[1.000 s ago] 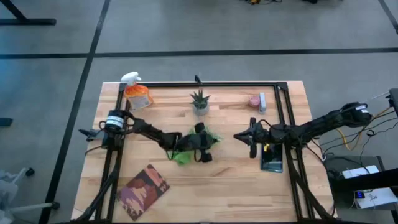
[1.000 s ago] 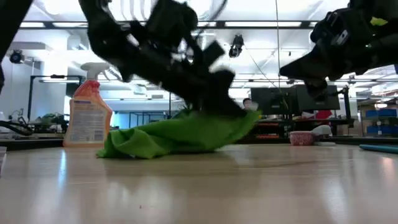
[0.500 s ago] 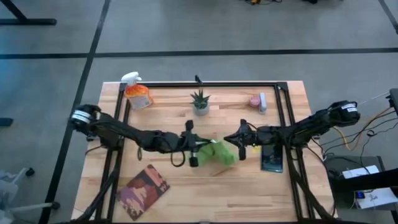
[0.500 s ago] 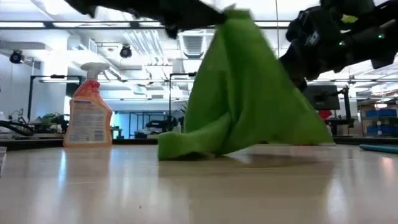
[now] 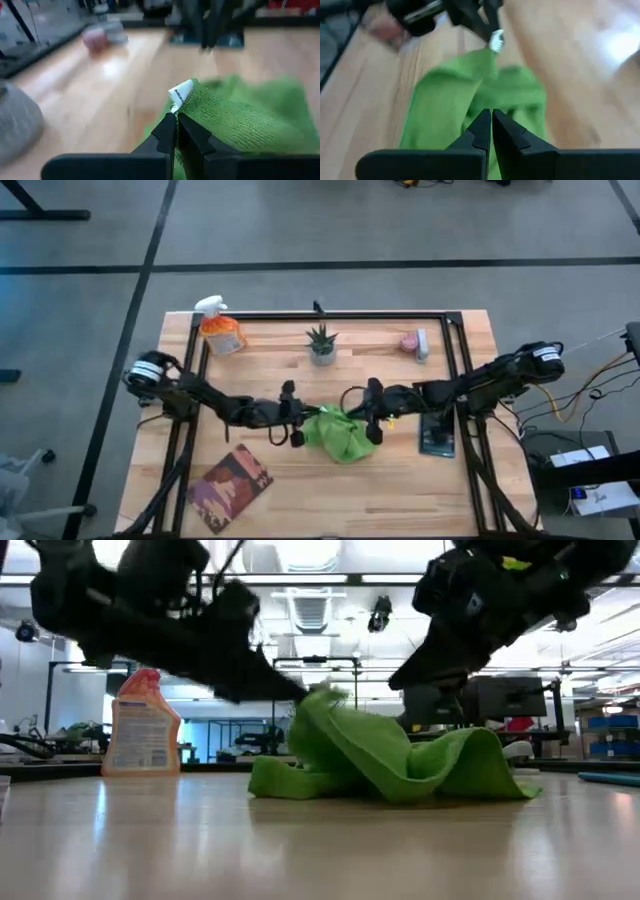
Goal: Apply microfiber cloth
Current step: Move the green microfiber cloth to the center
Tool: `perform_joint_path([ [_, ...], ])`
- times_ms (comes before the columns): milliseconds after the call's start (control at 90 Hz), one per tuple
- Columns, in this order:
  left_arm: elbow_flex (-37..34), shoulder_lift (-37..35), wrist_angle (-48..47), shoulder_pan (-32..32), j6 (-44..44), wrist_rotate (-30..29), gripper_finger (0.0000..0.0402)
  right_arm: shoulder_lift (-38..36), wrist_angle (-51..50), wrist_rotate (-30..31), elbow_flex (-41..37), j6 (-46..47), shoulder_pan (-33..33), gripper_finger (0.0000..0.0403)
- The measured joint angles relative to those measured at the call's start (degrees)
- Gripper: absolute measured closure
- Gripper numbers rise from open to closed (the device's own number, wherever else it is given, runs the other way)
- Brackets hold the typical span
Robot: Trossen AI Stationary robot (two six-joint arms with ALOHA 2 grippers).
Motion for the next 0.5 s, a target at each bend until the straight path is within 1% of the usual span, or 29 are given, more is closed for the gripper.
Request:
perform_joint_path([
  [78, 0.0, 0.7, -4.3, -0.4, -1.0, 0.9, 0.0401, 0.8, -4.9, -0.4, 2.0, 0.7, 0.5, 0.0403],
  [178, 0.0, -1.0, -11.6, -1.2, -3.3, 3.4, 0.0401, 1.9, -6.5, -0.4, 3.1, 1.3, 1.7, 0.0403],
  [244, 0.0, -3.3, -16.8, -1.9, -4.7, 3.7, 0.0401, 3.1, -5.6, -0.6, 3.2, 1.9, 2.5, 0.0403],
  [333, 0.1, -6.4, -20.8, -2.8, -4.9, 3.5, 0.0402, 5.6, -3.3, -0.7, 3.2, 3.0, 3.2, 0.0403],
  [433, 0.0, -10.1, -23.8, -3.7, -4.8, 3.5, 0.0401, 9.9, 0.3, -0.3, 3.2, 3.2, 3.2, 0.0403],
  [500, 0.1, -13.1, -27.9, -4.3, -4.1, 3.5, 0.0402, 12.8, 0.6, 0.0, 3.6, 4.5, 2.8, 0.0403],
])
